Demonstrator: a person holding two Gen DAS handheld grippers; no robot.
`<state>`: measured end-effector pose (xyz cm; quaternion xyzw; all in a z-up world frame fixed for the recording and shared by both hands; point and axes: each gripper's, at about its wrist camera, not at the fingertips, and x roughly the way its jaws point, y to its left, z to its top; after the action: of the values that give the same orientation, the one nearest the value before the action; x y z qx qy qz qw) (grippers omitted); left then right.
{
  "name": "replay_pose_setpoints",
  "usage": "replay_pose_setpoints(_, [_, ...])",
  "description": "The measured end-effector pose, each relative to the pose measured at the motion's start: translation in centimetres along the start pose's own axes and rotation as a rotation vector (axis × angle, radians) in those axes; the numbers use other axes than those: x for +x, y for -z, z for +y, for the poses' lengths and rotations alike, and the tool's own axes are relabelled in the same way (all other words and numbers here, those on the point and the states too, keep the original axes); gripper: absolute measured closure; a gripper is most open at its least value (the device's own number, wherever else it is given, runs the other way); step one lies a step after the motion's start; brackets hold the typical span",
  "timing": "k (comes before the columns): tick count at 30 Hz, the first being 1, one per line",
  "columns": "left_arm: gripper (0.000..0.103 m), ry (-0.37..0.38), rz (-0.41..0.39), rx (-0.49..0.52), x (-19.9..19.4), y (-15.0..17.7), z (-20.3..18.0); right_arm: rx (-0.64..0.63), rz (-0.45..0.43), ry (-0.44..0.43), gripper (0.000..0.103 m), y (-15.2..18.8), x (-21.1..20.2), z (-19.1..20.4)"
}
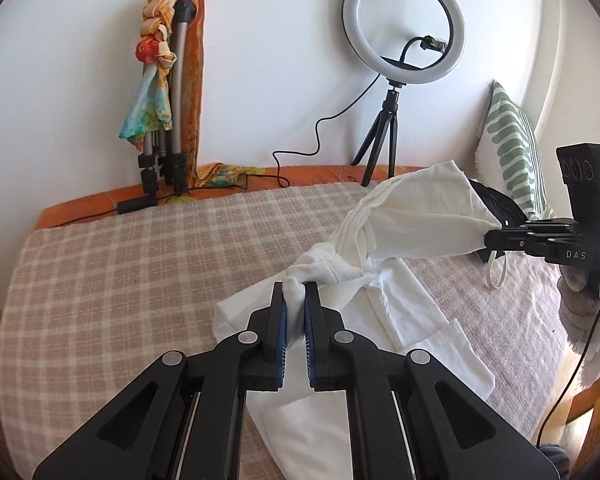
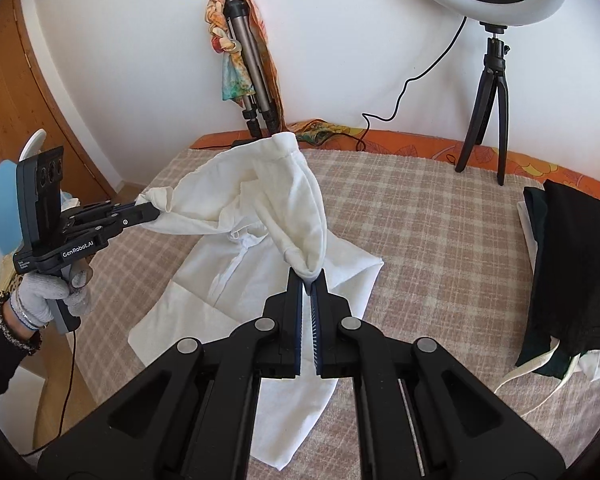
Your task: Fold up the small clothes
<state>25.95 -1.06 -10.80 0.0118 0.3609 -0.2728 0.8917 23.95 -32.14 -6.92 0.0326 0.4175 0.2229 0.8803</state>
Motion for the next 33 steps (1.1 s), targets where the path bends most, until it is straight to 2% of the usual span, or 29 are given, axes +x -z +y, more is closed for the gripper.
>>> replay_pose_setpoints(6, [0.097, -0.014, 0.043, 0.05, -1.7, 5.4, -2.2, -0.003, 0.046, -0.002, 0.098, 5.3, -1.1, 1.4])
replay_pose_setpoints(12, [0.097, -0.03, 0.064, 0.079, -2.8, 9.4, -2.7, -0.061, 0.07, 0.071, 0.098, 9.5, -1.6, 2.4])
replay_pose_setpoints(15, [0.09, -0.05, 0.101, 0.111, -3.2, 10.8, -2.9, -0.019, 0.09, 0.074, 0.098, 10.8, -1.7, 1.8])
replay_pose_setpoints(17, [0.087, -0.065, 0.098, 0.109, -4.1, 11.5, -2.7, 0.051, 0.113, 0.081, 0.093, 11.2, -1.5, 0.4])
replay_pose_setpoints(19, [0.085, -0.038, 0.079, 0.076, -5.1, 11.9, -2.2, 0.145, 0.121, 0.048, 0.073, 11.3, -1.0, -1.4])
replay_pose_setpoints(22, [0.061, 0.01, 0.056, -0.023, -6.2, 12.0, -0.5, 0.242, 0.104, 0.028, 0.057, 11.4, -0.4, -3.4])
replay_pose_setpoints(27, [0.06, 0.17, 0.086, -0.354, -4.9, 11.9, 3.2, 0.401, 0.114, -0.028, 0.057, 11.1, 2.0, -6.0])
replay_pose_setpoints(30, [0.06, 0.249, 0.112, -0.454, -3.6, 11.8, 3.7, 0.474, 0.117, -0.051, 0.057, 11.1, 3.1, -7.0])
replay_pose_setpoints(33, [0.063, 0.268, 0.138, -0.495, -2.4, 11.4, 3.6, 0.513, 0.106, -0.072, 0.057, 10.9, 3.6, -7.3])
